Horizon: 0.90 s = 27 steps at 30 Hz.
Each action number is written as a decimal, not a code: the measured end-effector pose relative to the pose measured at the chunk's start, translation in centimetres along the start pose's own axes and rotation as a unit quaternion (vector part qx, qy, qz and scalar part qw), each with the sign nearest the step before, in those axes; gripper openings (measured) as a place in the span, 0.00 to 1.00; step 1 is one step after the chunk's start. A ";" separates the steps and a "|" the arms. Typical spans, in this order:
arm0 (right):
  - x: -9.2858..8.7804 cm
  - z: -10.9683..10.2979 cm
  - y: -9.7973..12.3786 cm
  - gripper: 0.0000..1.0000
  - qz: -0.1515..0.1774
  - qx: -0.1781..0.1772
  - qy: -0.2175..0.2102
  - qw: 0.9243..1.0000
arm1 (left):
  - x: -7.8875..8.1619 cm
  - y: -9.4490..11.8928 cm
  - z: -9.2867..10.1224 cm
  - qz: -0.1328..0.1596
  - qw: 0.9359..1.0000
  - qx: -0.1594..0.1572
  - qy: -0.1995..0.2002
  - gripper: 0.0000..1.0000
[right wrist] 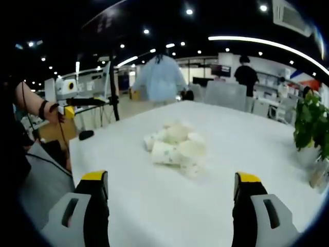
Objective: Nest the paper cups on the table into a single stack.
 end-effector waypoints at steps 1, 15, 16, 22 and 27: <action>0.0 0.0 0.0 1.00 -0.001 -0.001 0.002 1.000 | 0.0 0.0 0.0 0.000 1.000 0.000 0.000 0.97; 0.0 -0.1 0.1 1.00 -0.001 -0.003 0.003 1.000 | 0.1 0.0 0.1 0.002 1.000 0.000 0.000 0.97; -0.1 -0.1 0.1 1.00 -0.001 -0.002 0.003 1.000 | 0.1 0.0 0.1 0.002 1.000 -0.001 0.000 0.97; -0.3 -0.2 0.2 1.00 -0.003 -0.002 -0.001 1.000 | 0.1 0.2 0.2 0.000 1.000 0.000 0.001 0.97; -0.4 -0.4 0.2 1.00 -0.004 -0.001 -0.002 1.000 | 0.0 0.2 0.3 0.000 1.000 -0.001 0.000 0.97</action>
Point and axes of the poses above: the point that each gripper's makers call its tool centre point, and the gripper's own axes: y roughly backward along the fingers, z roughly to its right, x roughly out of its top, the point moved 10 cm from there along y, roughly backward along the fingers, and after that the axes turned 14 degrees about -y, right-handed, at the moved point
